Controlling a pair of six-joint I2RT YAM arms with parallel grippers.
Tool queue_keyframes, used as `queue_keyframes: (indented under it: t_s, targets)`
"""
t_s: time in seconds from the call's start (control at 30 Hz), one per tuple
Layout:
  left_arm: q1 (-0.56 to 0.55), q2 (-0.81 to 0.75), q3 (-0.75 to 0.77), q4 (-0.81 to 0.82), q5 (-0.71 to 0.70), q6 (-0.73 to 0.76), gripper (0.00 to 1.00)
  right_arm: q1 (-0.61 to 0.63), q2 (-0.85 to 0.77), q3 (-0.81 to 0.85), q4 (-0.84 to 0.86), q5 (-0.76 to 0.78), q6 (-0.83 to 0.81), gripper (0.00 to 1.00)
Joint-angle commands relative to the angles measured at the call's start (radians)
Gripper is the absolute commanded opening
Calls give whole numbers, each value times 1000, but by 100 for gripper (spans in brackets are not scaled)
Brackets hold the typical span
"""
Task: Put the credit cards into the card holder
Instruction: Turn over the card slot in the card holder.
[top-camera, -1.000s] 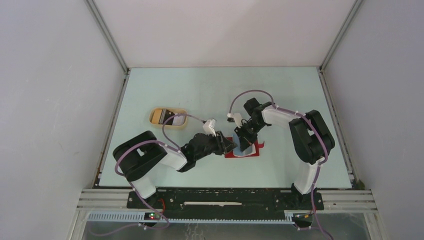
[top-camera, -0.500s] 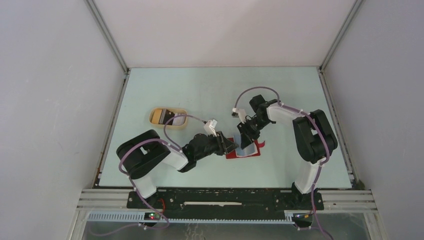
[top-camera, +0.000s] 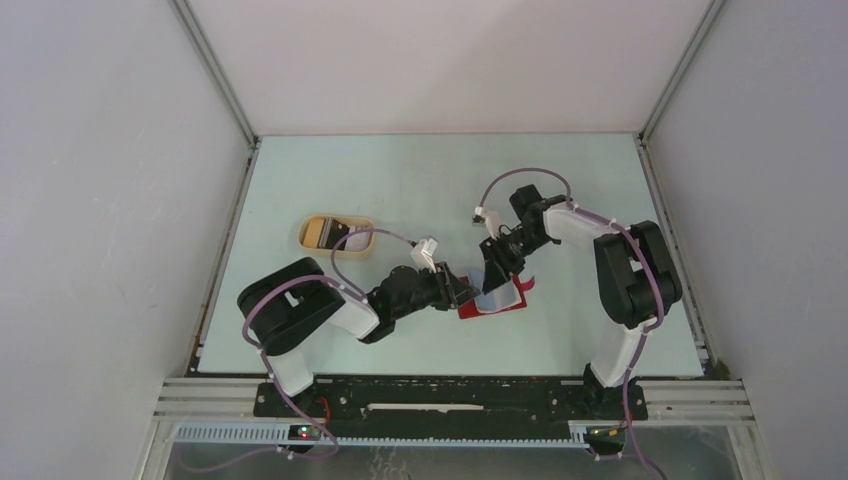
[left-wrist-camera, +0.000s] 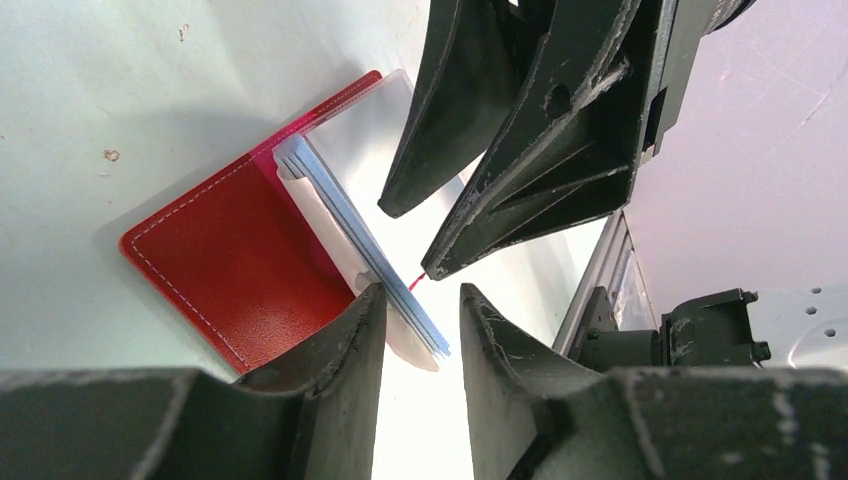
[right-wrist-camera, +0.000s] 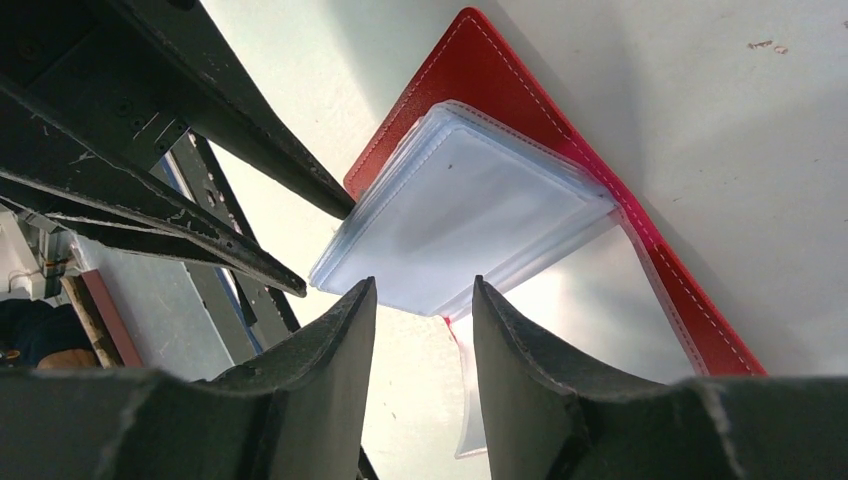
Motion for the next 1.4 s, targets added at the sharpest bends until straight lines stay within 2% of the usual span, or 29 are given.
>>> queue_keyframes:
  t_s: [0.0, 0.2, 0.47, 0.83, 1.23, 1.37]
  targets:
    - [-7, 3, 39, 47, 14, -13, 38, -14, -21, 32, 7, -7, 43, 49]
    - [-8, 11, 44, 47, 15, -19, 38, -31, -10, 31, 14, -9, 60, 40]
    - [-8, 25, 68, 47, 26, -18, 35, -31, -19, 32, 5, -71, 61, 56]
    - [-7, 64, 112, 47, 47, -20, 25, -118, 9, 31, 17, -163, 130, 62]
    - [-8, 103, 139, 41, 55, -28, 16, -123, 38, 32, 15, -172, 135, 62]
    - [-8, 108, 140, 37, 53, -28, 13, -123, 47, 32, 16, -169, 138, 58]
